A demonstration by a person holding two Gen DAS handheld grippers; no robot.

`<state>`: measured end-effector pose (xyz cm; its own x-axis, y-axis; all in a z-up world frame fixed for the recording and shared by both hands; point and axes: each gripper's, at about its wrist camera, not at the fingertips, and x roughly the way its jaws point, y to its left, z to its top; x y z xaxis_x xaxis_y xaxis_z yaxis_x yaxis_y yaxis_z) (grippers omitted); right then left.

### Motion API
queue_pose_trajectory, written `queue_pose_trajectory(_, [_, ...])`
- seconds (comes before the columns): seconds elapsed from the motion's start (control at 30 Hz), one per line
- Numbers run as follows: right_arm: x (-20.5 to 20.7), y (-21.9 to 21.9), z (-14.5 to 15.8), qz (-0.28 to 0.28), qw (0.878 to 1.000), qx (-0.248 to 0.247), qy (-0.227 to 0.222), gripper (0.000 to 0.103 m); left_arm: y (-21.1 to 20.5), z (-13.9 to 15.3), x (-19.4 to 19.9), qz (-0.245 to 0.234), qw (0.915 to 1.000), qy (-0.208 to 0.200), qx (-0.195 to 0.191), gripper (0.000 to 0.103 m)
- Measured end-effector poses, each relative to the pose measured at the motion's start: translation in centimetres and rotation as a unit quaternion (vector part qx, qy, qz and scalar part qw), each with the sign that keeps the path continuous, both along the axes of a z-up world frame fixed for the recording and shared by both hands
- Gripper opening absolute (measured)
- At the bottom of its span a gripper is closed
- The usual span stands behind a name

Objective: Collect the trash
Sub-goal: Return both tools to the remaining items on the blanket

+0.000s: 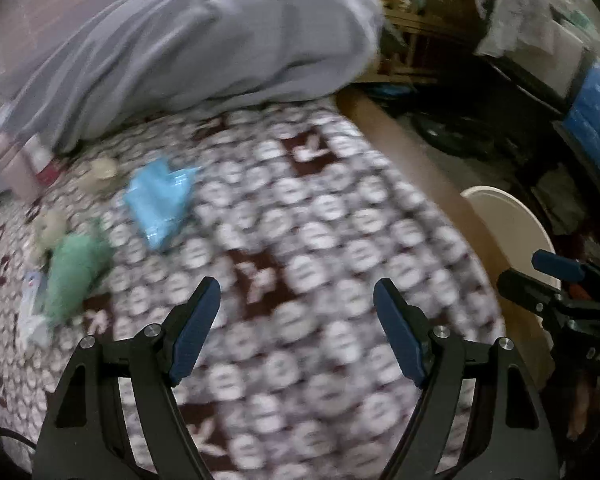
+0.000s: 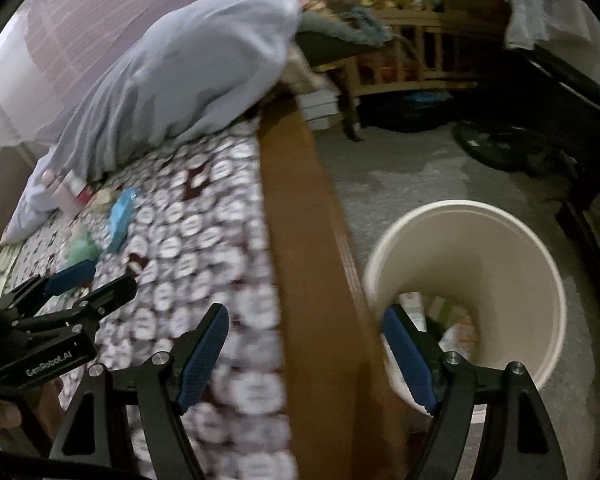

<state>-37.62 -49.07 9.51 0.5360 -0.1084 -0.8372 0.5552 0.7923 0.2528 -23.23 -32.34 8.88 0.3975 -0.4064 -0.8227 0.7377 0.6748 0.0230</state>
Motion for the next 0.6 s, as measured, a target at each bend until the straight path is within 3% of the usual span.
queue_pose_trajectory(0.6, [12.0, 10.2, -1.2, 0.133, 0.991, 0.008, 0.004, 0.078, 15.8, -0.9, 9.0, 0.14, 0.9899, -0.004, 0.019, 0.078])
